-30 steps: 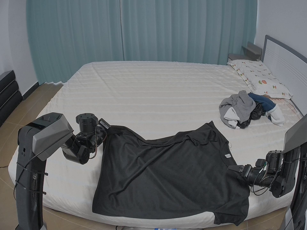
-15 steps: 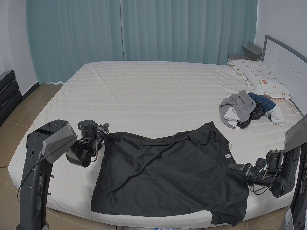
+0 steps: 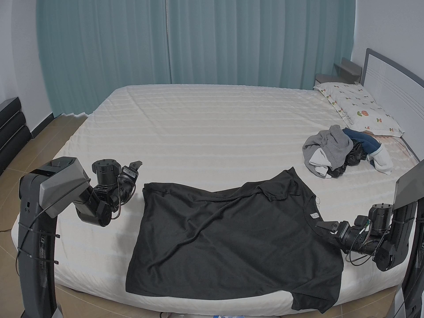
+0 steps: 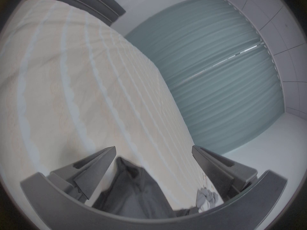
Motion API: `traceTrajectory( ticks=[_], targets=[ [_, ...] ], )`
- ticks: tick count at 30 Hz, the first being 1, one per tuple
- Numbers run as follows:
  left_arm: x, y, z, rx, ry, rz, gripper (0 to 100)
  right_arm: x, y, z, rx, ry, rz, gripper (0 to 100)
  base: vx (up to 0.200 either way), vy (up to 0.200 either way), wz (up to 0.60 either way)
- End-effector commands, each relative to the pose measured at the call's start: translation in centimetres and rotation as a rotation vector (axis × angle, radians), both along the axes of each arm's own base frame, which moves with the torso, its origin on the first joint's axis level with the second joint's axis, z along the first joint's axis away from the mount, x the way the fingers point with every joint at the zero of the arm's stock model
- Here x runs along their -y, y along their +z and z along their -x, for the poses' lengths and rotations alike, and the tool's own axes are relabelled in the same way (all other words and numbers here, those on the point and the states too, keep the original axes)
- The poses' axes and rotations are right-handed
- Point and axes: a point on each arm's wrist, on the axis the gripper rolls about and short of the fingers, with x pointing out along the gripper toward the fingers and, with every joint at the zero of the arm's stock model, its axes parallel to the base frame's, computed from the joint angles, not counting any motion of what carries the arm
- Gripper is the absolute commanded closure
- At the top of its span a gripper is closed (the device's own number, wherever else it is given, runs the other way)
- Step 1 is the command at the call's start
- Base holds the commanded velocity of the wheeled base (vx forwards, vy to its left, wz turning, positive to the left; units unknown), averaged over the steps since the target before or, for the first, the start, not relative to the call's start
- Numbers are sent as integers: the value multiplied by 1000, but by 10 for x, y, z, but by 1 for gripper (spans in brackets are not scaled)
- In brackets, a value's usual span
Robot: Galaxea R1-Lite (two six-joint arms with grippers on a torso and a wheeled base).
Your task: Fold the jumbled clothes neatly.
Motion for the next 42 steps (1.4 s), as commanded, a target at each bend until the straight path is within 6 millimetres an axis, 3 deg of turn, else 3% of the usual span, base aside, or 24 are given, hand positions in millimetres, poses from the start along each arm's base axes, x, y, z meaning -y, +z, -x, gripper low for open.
traceTrajectory(
  ticks=[1, 6, 8, 10, 11, 15, 19, 24, 29, 42],
  targets=[
    [-3, 16, 25, -37, -73, 33, 0, 1, 18, -11, 78, -48, -31, 0, 0, 0, 0],
    [-3, 17, 30, -50, -71, 55, 0, -1, 25, -25, 130, -88, -23, 0, 0, 0, 0],
    [-3, 13, 31, -64, -68, 63, 0, -18, 24, -48, 112, -111, 17, 0, 0, 0, 0],
    [-3, 13, 31, -64, -68, 63, 0, -19, 24, -49, 109, -112, 20, 0, 0, 0, 0],
    [-2, 9, 34, -80, -72, 61, 0, -32, 28, -73, 93, -155, 63, 0, 0, 0, 0],
    [4, 6, 37, -95, -86, 60, 0, -47, 29, -96, 64, -143, 78, 0, 0, 0, 0],
    [6, 6, 40, -101, -92, 63, 0, -68, 8, -132, 15, -129, 66, 0, 0, 0, 0],
    [8, 1, 47, -128, -100, 51, 0, -80, -1, -159, -45, -110, 81, 0, 0, 0, 0],
    [8, 1, 50, -83, -123, 65, 0, -104, -6, -178, -79, -81, 108, 0, 0, 0, 0],
    [6, 0, 61, -12, -113, 70, 0, -118, -23, -229, -134, -79, 119, 0, 0, 0, 0]
  ],
)
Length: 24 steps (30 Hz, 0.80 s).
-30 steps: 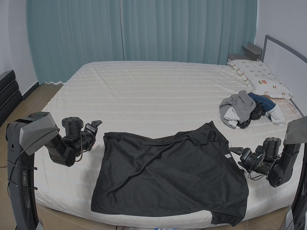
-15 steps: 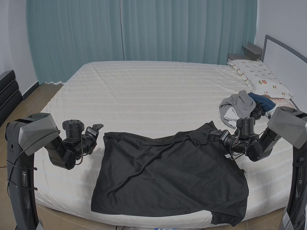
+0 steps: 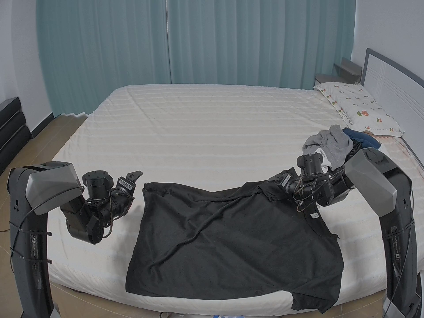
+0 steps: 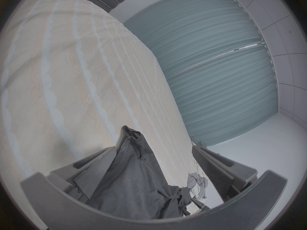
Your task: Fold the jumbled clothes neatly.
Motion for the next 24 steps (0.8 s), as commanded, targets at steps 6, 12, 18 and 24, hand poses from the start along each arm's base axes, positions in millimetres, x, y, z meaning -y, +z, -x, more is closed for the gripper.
traceTrajectory(
  ticks=[6, 12, 18, 24],
  targets=[
    [-2, -2, 4, -4, 14, 20, 0, -21, -2, -53, 91, -81, -11, 0, 0, 0, 0],
    [-3, 0, 4, -2, 22, 38, 0, -22, 20, -69, 349, -137, -154, 0, 0, 0, 0],
    [-3, -1, 4, -4, 23, 37, 0, -19, 10, -73, 442, -126, -140, 0, 0, 0, 0],
    [-3, -1, 3, -2, 25, 36, 0, -17, 1, -73, 433, -101, -86, 0, 0, 0, 0]
  ],
)
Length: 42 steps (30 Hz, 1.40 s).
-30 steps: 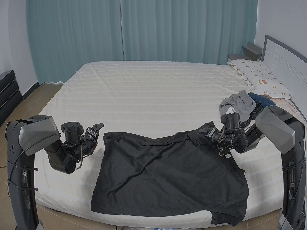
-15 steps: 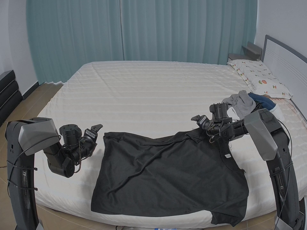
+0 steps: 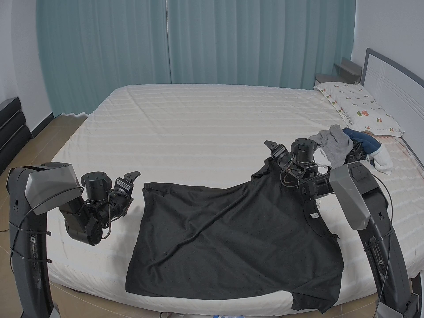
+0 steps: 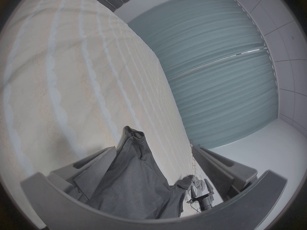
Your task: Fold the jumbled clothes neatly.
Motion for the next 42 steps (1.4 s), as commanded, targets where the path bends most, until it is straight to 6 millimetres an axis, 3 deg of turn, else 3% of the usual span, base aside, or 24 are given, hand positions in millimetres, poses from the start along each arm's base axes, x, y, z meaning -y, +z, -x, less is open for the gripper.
traceTrajectory(
  ticks=[1, 4, 8, 15, 18, 25, 38, 39, 42],
  targets=[
    [0, 0, 0, -1, 0, -1, 0, 4, -20, 0, -53, 1, 48, 0, 0, 0, 0],
    [0, 0, 0, 1, 0, 0, 0, 9, -22, 0, -97, -13, 74, 0, 0, 0, 0],
    [0, 0, 0, -1, 0, -1, 0, 25, -7, -3, -85, -45, 68, 0, 0, 0, 0],
    [0, -1, 0, -2, -2, -2, 0, 66, 11, 3, -126, -72, 82, 0, 0, 0, 0],
    [0, -1, 0, -2, -2, -2, 0, 82, 0, 4, -156, -76, 116, 0, 0, 0, 0],
    [0, -1, 0, -2, -2, -3, 0, 93, -32, 4, -209, -78, 184, 0, 0, 0, 0],
    [0, -1, 0, 0, -4, -3, 0, 88, -64, 7, -259, -48, 232, 0, 0, 0, 0],
    [0, -1, 0, 0, -2, -3, 0, 88, -66, 7, -261, -46, 238, 100, 0, 0, 0],
    [0, -1, 0, -2, -2, -3, 0, 91, -65, 7, -250, -50, 246, 100, 0, 0, 0]
  ],
)
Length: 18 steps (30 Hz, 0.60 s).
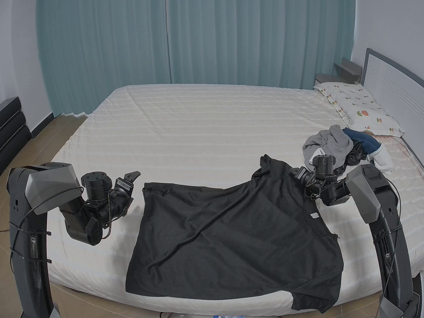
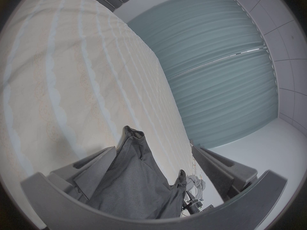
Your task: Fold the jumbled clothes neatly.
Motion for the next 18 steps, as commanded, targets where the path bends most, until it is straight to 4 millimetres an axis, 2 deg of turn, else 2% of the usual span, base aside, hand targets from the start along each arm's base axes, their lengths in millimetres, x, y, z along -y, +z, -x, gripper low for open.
traceTrajectory(
  ticks=[1, 4, 11, 14, 18],
  targets=[
    [0, -1, 0, -2, 1, 1, 0, 2, -6, 0, -5, 0, 3, 100, 0, 0, 0],
    [0, -1, 0, -2, 0, -2, 0, 8, 0, -1, 8, -13, -2, 100, 0, 0, 0],
    [0, -2, 0, -3, 0, -4, 0, 40, 14, -4, 66, -75, -9, 100, 0, 0, 0],
    [1, -2, -1, -1, -2, -4, 0, 48, 18, -3, 74, -90, -12, 100, 0, 0, 0],
    [2, -4, -4, 6, -3, -9, 0, 47, 18, -2, 64, -106, -41, 100, 0, 0, 0]
  ],
)
